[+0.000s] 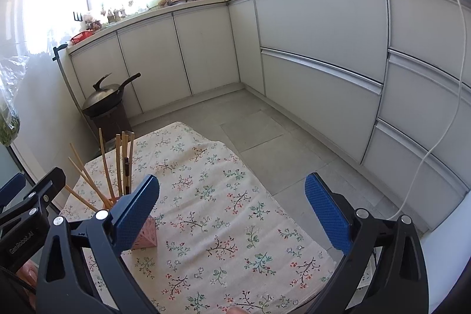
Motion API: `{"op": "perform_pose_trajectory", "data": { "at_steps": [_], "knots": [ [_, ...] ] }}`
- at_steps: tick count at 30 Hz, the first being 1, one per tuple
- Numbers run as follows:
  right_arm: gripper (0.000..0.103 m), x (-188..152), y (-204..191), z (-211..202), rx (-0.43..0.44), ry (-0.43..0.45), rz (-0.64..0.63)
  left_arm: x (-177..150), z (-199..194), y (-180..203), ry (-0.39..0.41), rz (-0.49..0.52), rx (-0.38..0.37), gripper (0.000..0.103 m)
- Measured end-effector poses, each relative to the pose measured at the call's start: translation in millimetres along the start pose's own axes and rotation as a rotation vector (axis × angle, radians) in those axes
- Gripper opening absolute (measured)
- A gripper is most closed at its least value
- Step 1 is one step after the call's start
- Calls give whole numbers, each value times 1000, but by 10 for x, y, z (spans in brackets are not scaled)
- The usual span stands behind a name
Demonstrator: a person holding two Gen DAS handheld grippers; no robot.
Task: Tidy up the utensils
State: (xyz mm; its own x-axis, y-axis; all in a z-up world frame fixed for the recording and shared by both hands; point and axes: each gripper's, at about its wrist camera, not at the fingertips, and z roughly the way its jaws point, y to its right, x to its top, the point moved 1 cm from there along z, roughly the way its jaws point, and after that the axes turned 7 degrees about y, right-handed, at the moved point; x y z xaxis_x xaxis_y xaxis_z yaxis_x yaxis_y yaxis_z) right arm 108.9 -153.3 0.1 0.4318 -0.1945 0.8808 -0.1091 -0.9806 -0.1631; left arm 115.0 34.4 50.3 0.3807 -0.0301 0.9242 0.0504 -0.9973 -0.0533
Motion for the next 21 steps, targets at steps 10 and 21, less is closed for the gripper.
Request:
{"op": "perform_pose_trajectory", "data": {
  "at_steps": [10, 21],
  "knots": [
    [97, -5, 5, 2, -1, -1, 2, -15, 23, -2, -7, 5, 3, 96],
    [97, -22, 16, 7, -2, -4, 2, -36, 51, -8, -13, 7, 6, 96]
  ]
}}
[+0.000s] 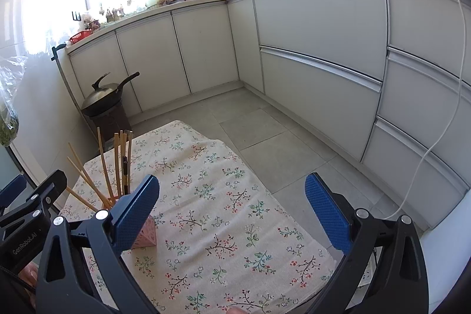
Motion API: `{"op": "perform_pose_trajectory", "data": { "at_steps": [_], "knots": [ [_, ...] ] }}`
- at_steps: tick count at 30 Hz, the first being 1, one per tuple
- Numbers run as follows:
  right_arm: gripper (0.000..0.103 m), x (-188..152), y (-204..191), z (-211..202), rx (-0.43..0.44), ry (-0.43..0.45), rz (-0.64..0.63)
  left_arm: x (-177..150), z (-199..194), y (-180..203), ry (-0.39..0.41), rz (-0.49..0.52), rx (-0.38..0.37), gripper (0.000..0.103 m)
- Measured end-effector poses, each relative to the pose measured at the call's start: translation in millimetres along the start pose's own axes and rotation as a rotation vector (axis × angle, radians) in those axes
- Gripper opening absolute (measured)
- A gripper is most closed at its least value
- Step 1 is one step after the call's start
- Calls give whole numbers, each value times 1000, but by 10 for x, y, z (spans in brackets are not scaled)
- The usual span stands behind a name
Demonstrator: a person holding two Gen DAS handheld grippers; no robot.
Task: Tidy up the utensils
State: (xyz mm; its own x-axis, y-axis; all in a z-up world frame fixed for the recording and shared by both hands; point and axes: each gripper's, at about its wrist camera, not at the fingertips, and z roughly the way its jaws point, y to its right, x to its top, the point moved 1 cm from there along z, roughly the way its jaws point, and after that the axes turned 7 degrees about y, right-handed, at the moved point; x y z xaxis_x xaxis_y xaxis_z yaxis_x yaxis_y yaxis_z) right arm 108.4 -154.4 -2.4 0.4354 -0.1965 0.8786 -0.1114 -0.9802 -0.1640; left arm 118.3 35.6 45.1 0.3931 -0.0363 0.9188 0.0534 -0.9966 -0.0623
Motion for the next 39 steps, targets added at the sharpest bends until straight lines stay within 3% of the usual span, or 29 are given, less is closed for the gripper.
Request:
{"op": "perform_pose_trajectory", "data": {
  "at_steps": [39],
  "knots": [
    [97, -31, -24, 11, -9, -11, 0, -62, 51, -5, -16, 2, 12, 96]
  ]
}}
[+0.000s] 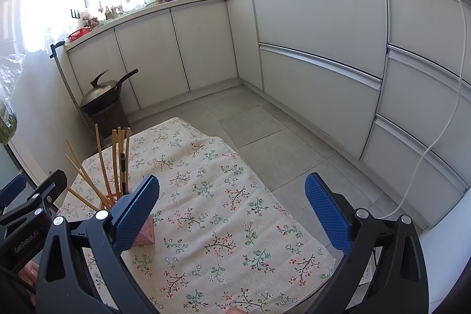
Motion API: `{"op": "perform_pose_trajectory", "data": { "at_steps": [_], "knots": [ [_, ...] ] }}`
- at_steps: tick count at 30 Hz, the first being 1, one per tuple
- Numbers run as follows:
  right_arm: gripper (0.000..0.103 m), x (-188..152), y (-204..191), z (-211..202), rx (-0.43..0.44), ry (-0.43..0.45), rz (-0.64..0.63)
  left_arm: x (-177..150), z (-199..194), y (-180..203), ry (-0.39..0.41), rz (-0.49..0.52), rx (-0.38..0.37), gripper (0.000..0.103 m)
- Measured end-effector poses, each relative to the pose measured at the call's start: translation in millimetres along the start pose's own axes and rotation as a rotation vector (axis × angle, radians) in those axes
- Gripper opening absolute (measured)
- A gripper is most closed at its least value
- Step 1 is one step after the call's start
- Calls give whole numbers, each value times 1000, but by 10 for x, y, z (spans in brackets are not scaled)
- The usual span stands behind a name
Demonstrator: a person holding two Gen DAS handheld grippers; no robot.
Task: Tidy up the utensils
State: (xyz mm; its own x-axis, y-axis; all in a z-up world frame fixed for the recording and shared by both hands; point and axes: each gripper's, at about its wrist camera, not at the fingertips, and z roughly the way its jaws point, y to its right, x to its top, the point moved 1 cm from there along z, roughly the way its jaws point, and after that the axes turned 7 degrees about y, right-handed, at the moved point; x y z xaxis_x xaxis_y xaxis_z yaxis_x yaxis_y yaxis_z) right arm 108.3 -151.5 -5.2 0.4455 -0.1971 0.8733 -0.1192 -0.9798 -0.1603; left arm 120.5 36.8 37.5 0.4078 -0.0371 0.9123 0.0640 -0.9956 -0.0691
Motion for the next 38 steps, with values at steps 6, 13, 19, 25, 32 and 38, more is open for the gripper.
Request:
{"op": "perform_pose_trajectory", "data": {
  "at_steps": [6, 13, 19, 25, 32, 38],
  "knots": [
    [97, -6, -1, 7, -2, -1, -1, -3, -1, -5, -1, 0, 0, 96],
    [97, -5, 1, 8, -1, -2, -2, -14, 7, -7, -3, 0, 3, 96],
    [97, -22, -5, 25, -2, -9, -3, -19, 17, -4, 0, 1, 8, 96],
    [97, -27, -9, 43, -4, -14, -3, -21, -5, 14, 17, -7, -26, 94],
    [97, -25, -4, 63, -7, -18, 0, -13, -8, 22, 25, -16, -44, 94],
    [97, -19, 39, 73, -13, -22, 14, -266, 229, -59, -82, -45, -57, 96]
  ]
}}
